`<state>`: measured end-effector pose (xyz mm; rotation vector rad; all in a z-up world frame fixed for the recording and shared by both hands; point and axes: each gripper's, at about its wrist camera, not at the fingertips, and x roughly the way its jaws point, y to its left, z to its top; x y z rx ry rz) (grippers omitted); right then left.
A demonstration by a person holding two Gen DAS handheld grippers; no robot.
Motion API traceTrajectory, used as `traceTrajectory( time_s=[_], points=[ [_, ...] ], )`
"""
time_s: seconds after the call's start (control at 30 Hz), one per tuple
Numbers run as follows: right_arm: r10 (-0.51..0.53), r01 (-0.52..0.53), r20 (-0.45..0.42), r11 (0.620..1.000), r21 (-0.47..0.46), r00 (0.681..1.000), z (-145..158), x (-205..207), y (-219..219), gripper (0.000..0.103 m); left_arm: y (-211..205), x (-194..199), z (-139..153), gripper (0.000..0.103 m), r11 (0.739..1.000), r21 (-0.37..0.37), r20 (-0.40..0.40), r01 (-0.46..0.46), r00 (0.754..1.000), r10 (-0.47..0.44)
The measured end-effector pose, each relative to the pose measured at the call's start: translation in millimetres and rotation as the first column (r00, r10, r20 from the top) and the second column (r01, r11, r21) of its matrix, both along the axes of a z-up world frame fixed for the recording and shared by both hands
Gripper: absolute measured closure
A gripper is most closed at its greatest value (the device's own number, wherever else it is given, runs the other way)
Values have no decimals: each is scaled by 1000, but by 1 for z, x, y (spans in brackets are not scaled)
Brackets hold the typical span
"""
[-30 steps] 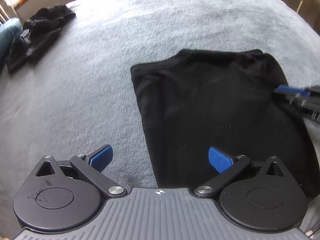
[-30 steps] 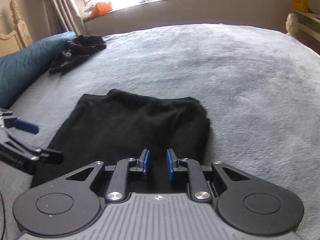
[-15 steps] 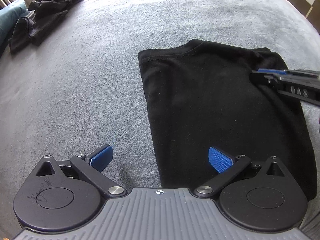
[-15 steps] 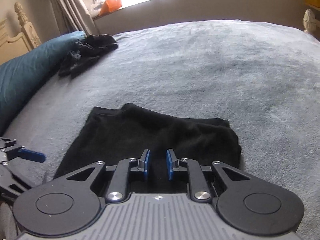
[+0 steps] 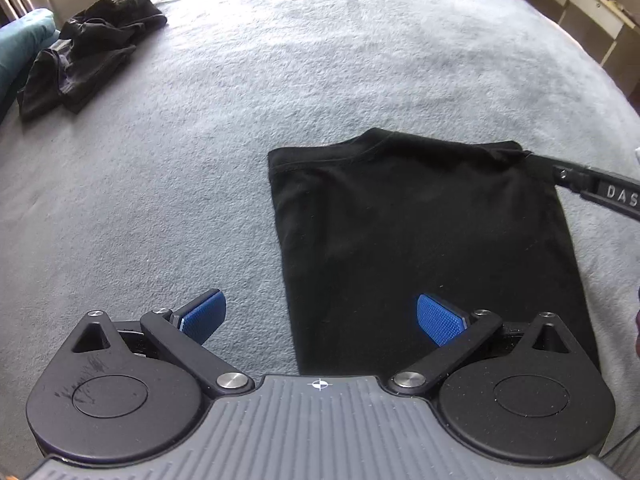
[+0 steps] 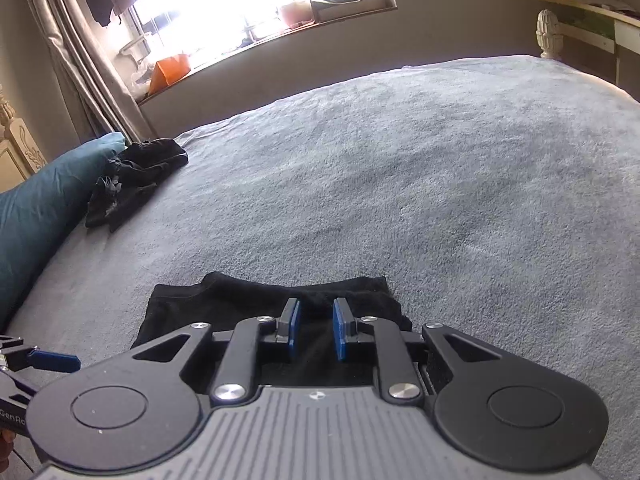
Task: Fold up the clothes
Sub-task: 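Move both open grippers to the same end of the folded black shirt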
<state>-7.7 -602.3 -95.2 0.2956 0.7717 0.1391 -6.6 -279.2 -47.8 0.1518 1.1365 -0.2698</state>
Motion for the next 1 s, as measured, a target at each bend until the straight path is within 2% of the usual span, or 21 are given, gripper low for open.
traceTrajectory(
  time_s=[0.23, 0.3, 0.4, 0.5, 0.6, 0.77, 0.87, 1.0],
  points=[
    [22, -22, -4, 1000, 15, 1000, -1, -1, 4, 84, -3, 2, -11, 0, 1000, 7, -24, 10, 1000, -10],
    [19, -19, -9, 999, 26, 1000, -2, -2, 2, 84, 0, 2, -12, 0, 1000, -20, -15, 21, 1000, -21],
    [-1, 2, -16, 998, 70, 1000, -4, -7, -9, 82, 11, 0, -14, 0, 994, -96, 41, 53, 998, -50],
    [-32, 37, -37, 989, 140, 999, -7, -14, -26, 69, 26, 0, -16, 0, 985, -159, 92, 72, 994, -58],
    [-53, 64, -65, 981, 182, 996, -14, -24, -43, 62, 35, 1, -17, 0, 978, -191, 131, 84, 990, -59],
    [-95, 117, -106, 968, 222, 990, -26, -34, -56, 61, 39, 2, -16, 0, 958, -265, 153, 112, 986, -73],
    [-104, 131, -125, 963, 234, 987, -33, -35, -57, 60, 39, 2, -19, 0, 952, -285, 167, 111, 984, -65],
    [-97, 133, -148, 957, 258, 984, -41, -33, -57, 60, 41, 6, -28, 0, 952, -296, 132, 81, 990, -44]
  ],
)
